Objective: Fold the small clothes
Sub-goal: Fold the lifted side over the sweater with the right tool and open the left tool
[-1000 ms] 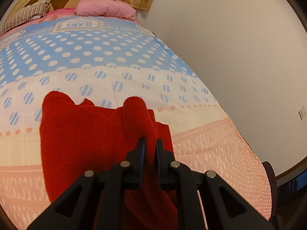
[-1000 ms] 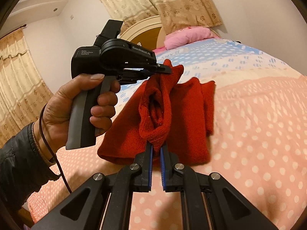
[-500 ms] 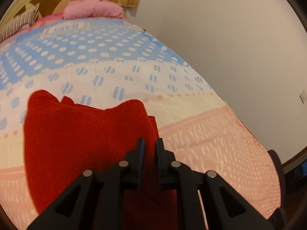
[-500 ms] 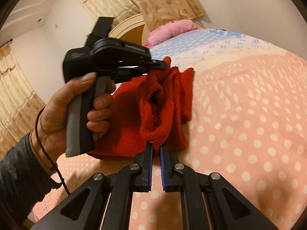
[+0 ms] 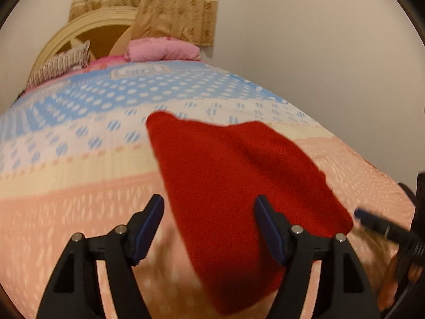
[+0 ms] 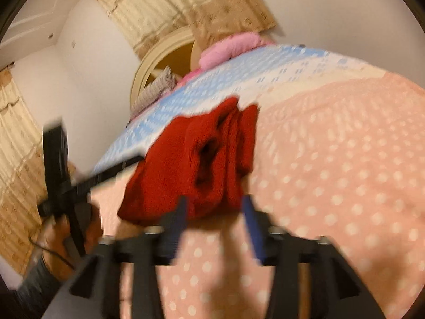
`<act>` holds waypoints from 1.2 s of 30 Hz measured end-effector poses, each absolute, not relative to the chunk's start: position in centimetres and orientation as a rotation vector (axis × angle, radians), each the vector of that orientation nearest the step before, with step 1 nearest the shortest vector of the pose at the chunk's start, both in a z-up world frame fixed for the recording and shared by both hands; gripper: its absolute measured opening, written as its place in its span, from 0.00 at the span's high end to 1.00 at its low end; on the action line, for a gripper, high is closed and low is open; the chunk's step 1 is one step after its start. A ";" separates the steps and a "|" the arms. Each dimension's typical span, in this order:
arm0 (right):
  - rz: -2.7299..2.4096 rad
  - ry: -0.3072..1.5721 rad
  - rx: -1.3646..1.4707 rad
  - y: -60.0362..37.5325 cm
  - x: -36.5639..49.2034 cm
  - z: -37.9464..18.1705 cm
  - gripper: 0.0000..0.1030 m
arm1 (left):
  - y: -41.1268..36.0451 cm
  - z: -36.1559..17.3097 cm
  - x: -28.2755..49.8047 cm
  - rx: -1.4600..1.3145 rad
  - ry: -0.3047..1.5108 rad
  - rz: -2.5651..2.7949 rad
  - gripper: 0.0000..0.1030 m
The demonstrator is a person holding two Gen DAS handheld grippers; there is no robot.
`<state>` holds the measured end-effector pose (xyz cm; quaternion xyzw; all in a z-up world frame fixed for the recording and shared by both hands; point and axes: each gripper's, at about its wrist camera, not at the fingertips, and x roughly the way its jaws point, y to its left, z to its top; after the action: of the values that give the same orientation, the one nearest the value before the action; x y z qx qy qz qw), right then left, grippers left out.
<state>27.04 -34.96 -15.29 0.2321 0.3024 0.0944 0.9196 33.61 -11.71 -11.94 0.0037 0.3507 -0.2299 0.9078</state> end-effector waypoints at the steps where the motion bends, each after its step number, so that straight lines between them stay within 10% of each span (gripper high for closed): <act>1: 0.191 0.626 0.477 -35.2 27.6 -14.7 0.46 | -11.4 -12.5 33.8 -0.013 0.740 -0.476 0.22; 13: 0.249 0.857 0.467 -34.7 42.4 -14.4 0.46 | -9.9 -15.0 34.5 -0.158 0.789 -0.506 0.04; 16: 0.304 0.871 0.523 -34.8 43.3 -15.4 0.83 | -9.7 -15.3 34.7 -0.171 0.803 -0.498 0.01; 36: 0.128 0.845 0.389 -36.5 41.4 -16.4 0.91 | -10.3 -15.4 33.4 -0.127 0.818 -0.528 0.00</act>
<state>41.35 -36.49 -16.38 0.1876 0.4073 0.0618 0.8917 33.42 -10.32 -15.43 -0.0612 0.3928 -0.2534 0.8819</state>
